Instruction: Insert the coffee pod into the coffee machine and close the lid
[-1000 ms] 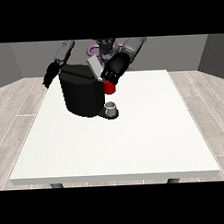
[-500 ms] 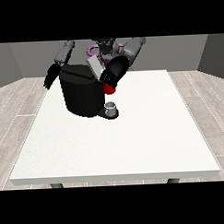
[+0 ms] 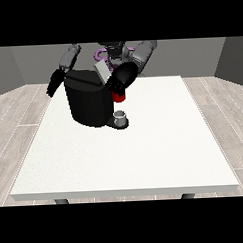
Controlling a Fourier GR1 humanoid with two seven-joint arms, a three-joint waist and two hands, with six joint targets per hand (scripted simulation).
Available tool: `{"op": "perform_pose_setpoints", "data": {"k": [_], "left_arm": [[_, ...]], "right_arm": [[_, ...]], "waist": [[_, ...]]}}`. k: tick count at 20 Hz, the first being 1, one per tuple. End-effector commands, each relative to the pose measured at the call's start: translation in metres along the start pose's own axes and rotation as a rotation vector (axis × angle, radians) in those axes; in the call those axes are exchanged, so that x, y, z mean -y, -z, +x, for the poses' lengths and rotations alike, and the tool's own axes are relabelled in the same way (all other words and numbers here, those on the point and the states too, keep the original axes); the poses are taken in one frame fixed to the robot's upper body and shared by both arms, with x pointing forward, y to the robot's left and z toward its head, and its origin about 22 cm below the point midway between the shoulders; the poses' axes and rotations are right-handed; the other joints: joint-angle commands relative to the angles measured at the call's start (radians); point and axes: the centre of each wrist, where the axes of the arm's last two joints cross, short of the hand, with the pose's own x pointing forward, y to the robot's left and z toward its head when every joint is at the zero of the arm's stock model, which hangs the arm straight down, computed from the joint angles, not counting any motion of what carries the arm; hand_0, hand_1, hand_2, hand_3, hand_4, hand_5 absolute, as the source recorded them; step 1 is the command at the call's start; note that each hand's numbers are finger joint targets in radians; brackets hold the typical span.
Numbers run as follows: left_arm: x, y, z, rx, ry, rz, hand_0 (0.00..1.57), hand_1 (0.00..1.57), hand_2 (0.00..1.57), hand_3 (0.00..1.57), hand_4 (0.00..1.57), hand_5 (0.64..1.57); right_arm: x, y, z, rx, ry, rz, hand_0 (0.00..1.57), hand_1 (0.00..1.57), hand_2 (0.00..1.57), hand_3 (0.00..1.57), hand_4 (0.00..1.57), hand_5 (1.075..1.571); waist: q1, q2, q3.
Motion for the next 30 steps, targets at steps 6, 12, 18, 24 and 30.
{"op": "perform_pose_setpoints", "data": {"k": [6,12,18,24,30], "left_arm": [[0.005,-0.006,-0.008,0.046,0.098,0.029,0.92,0.92,0.98,0.69,0.0,1.571],[0.008,-0.005,-0.009,0.007,0.15,0.028,0.0,0.0,0.63,0.51,0.0,1.571],[0.007,-0.013,-0.024,-0.004,0.147,0.038,0.0,0.0,0.53,0.45,0.0,1.571],[0.033,-0.005,-0.009,-0.014,0.106,-0.063,0.0,0.0,0.22,0.15,0.0,1.571],[0.089,-0.004,0.006,0.026,0.001,-0.183,0.0,0.0,0.0,0.0,0.0,1.571]], "right_arm": [[0.017,0.001,-0.008,0.014,-0.025,-0.026,0.0,0.0,0.0,0.0,0.22,1.571],[0.005,-0.004,-0.011,-0.02,-0.014,-0.007,0.0,0.0,0.0,0.0,0.16,1.571],[0.007,-0.003,-0.005,-0.012,-0.022,-0.02,0.0,0.0,0.0,0.0,0.15,1.571],[0.032,-0.014,-0.049,-0.135,0.001,-0.069,0.0,0.0,0.0,0.0,0.17,1.571],[0.045,-0.025,-0.083,-0.268,-0.001,-0.136,0.0,0.0,0.0,0.0,0.0,1.571]], "waist": [[0.015,0.035,-0.0014],[0.005,0.014,-0.0014],[0.016,0.009,-0.0017],[0.08,-0.101,-0.0009],[0.2,-0.197,-0.0009]]}}
